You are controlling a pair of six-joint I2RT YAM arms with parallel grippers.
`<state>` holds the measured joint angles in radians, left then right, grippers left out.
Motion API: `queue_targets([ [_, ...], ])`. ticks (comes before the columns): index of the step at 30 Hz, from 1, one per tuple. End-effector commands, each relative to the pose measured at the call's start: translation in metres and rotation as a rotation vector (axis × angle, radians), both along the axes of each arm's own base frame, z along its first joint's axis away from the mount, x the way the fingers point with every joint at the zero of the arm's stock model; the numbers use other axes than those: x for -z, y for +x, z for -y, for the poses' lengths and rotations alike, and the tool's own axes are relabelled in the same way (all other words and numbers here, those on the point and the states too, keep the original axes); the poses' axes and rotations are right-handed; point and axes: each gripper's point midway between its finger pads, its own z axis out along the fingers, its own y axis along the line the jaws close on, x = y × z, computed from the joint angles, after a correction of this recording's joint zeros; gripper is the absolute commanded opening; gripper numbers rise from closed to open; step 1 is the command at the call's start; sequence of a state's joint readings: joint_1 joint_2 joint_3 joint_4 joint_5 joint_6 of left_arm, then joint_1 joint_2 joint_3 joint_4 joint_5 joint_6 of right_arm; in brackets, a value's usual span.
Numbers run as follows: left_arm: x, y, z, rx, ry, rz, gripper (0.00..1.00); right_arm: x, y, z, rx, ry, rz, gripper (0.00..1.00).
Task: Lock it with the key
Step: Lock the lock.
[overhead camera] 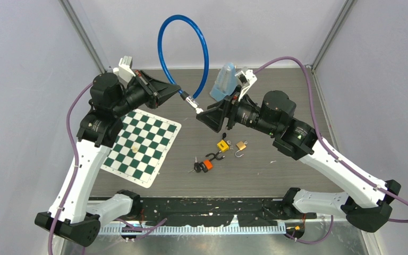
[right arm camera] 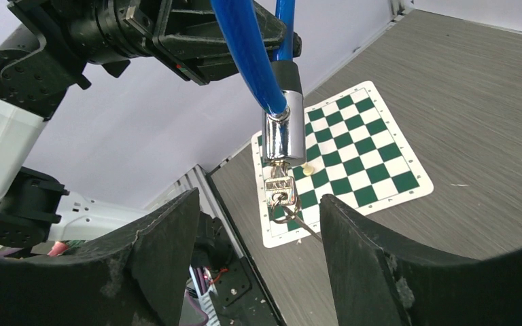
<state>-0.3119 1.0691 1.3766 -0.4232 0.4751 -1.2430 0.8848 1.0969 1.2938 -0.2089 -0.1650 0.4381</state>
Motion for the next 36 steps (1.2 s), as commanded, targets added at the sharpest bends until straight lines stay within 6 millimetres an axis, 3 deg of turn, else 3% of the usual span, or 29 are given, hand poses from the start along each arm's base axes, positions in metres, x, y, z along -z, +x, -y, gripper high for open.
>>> queue_targets([
  [1, -0.052, -0.015, 0.000, 0.045, -0.046, 0.177, 0.00, -0.030, -0.008, -0.004, -0.056, 0.102, -0.016, 0.72],
  [7, -0.061, -0.019, 0.001, 0.062, -0.052, 0.216, 0.00, -0.022, 0.003, -0.003, -0.038, 0.101, -0.058, 0.70],
  [13, -0.060, -0.020, 0.002, 0.077, -0.051, 0.219, 0.00, -0.026, 0.000, -0.012, -0.095, 0.118, -0.051, 0.55],
  [22, -0.062, -0.021, 0.003, 0.080, -0.058, 0.223, 0.00, -0.030, -0.001, -0.018, -0.125, 0.121, -0.041, 0.49],
  [29, -0.062, -0.020, 0.002, 0.071, -0.062, 0.220, 0.00, -0.030, -0.003, -0.018, -0.136, 0.117, -0.033, 0.32],
  [34, -0.056, -0.012, -0.002, 0.024, -0.060, 0.177, 0.00, -0.032, -0.009, -0.014, -0.156, 0.108, 0.021, 0.31],
  [36, -0.053, -0.010, -0.002, 0.020, -0.061, 0.167, 0.00, -0.029, -0.009, -0.012, -0.153, 0.090, 0.041, 0.38],
])
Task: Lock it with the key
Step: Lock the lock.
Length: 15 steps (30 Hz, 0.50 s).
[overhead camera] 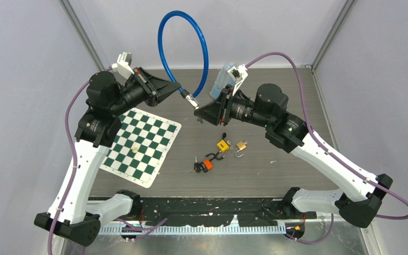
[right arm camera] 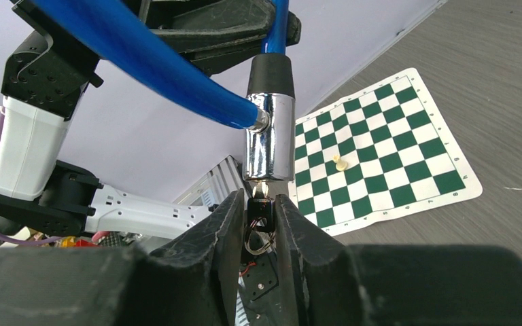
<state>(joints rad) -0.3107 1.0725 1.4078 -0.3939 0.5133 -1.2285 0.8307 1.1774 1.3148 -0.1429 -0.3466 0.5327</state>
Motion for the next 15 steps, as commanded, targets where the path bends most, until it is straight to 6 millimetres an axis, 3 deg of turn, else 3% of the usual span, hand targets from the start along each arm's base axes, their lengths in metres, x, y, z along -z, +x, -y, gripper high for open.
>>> queue_targets([
  [1, -0.034, -0.003, -0.004, -0.016, -0.055, 0.099, 0.00, -0.029, -0.011, 0.008, -0.029, 0.047, 0.124, 0.41],
  [2, -0.033, -0.002, -0.004, -0.017, -0.056, 0.095, 0.00, -0.028, -0.013, 0.008, -0.040, 0.043, 0.126, 0.49],
  [5, -0.032, -0.002, -0.004, -0.018, -0.060, 0.098, 0.00, -0.027, -0.014, 0.007, -0.054, 0.038, 0.130, 0.55],
  [15, -0.029, -0.004, -0.005, -0.018, -0.055, 0.100, 0.00, -0.020, -0.001, 0.004, -0.007, 0.025, 0.114, 0.26],
])
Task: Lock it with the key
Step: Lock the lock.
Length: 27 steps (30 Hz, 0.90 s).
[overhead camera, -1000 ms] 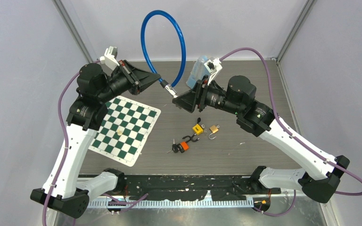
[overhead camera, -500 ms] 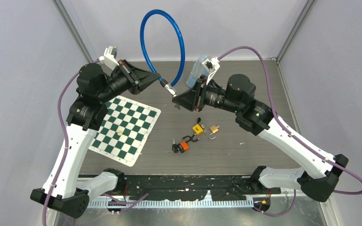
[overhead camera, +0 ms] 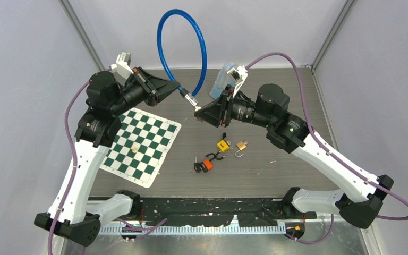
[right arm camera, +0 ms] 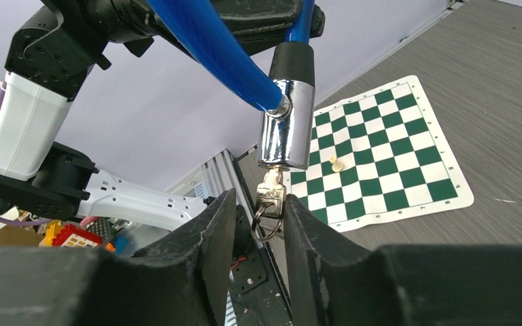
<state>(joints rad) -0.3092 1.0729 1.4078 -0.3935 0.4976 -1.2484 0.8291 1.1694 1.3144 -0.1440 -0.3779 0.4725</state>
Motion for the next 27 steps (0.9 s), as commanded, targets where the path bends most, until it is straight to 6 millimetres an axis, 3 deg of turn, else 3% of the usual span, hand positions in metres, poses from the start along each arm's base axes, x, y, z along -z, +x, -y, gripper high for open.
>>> queue_targets([
  [1, -0.028, -0.007, -0.004, -0.002, -0.041, 0.112, 0.00, -0.017, 0.005, 0.002, 0.030, 0.042, 0.056, 0.25],
  [8, -0.021, -0.002, -0.006, -0.031, -0.030, 0.091, 0.00, -0.002, 0.023, 0.004, 0.098, -0.039, 0.107, 0.06],
  [18, 0.004, 0.019, -0.015, -0.131, 0.034, 0.028, 0.00, 0.020, 0.051, 0.013, 0.214, -0.212, 0.222, 0.05],
  [27, 0.017, 0.030, -0.022, -0.184, 0.080, 0.017, 0.00, 0.033, 0.061, 0.009, 0.250, -0.312, 0.271, 0.05],
])
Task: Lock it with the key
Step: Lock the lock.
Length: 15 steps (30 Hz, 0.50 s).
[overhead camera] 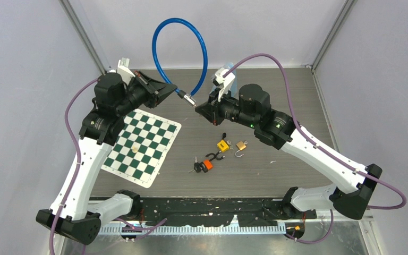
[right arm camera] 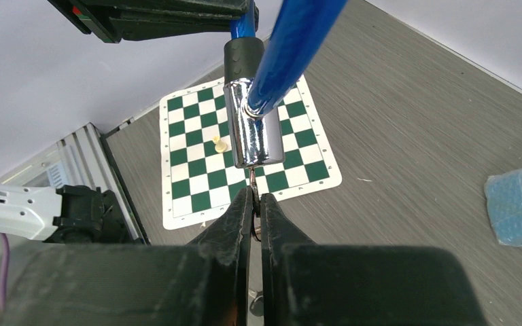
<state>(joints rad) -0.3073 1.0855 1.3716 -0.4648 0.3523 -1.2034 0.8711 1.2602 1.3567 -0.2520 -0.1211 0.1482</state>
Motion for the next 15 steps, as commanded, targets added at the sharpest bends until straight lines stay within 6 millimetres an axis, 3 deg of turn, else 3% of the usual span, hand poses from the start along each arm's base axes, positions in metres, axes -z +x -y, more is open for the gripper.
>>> queue_targets([
  [1, -0.020, 0.005, -0.008, -0.049, 0.012, 0.099, 0.00, -0.010, 0.011, 0.008, 0.056, -0.045, 0.075, 0.05],
  [15, -0.025, 0.016, -0.026, -0.130, 0.104, 0.161, 0.00, 0.009, -0.011, 0.008, -0.088, -0.106, 0.053, 0.05],
])
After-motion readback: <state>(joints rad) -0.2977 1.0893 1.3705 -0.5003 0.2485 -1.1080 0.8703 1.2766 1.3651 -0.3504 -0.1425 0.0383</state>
